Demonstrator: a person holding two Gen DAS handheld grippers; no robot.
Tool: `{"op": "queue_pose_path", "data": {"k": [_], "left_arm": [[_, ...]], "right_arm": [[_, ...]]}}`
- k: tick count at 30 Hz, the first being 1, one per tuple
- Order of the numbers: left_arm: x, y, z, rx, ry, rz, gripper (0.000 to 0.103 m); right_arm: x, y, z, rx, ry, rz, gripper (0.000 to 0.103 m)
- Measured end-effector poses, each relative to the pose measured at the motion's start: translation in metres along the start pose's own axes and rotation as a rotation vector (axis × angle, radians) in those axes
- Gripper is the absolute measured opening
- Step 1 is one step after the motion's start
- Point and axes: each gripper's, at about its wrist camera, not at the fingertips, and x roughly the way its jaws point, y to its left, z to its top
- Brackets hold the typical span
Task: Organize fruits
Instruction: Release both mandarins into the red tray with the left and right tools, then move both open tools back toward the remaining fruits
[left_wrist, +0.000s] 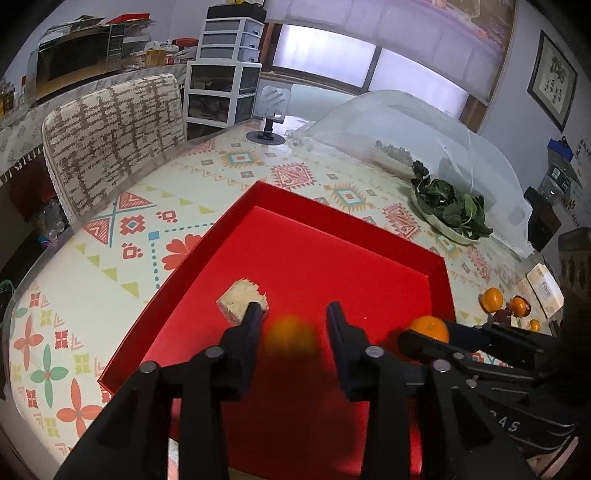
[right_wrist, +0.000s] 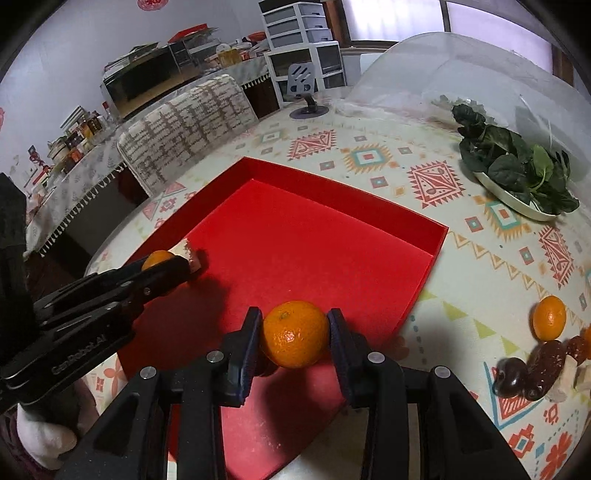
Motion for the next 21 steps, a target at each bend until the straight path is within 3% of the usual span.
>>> {"op": "queue_pose_path", "data": {"k": [1, 3, 6, 11, 13, 15, 21], "left_arm": [[-0.002, -0.002, 0.000, -0.001, -0.006, -0.001, 0.048], [-0.007, -0.004, 0.002, -0.004, -0.020, -0.001, 0.050], [-0.013, -0.006, 0.004, -0.007, -0.028, -0.003, 0.052], [-0.026, -0.015, 0.005, 0.000, -0.056, -0.007, 0.055], [-0.031, -0.021, 0.005, 0.009, -0.068, -0.008, 0.055], [-0.036, -0.028, 0.005, 0.021, -0.077, -0.013, 0.055], [-0.047, -0.058, 0.000, 0.066, -0.092, -0.040, 0.055]], "right_arm": [[0.000, 0.001, 0.000, -0.001, 0.001, 0.001, 0.040], [-0.003, 0.003, 0.001, -0.007, -0.009, -0.001, 0.042], [-0.010, 0.004, 0.003, -0.008, -0.032, 0.004, 0.056], [-0.029, 0.003, 0.000, 0.002, -0.056, 0.007, 0.059], [-0.042, -0.002, -0.004, 0.028, -0.070, 0.027, 0.069], [-0.057, -0.011, -0.008, 0.086, -0.078, 0.063, 0.075], [-0.102, -0.050, -0.027, 0.294, -0.068, 0.302, 0.077]]}}
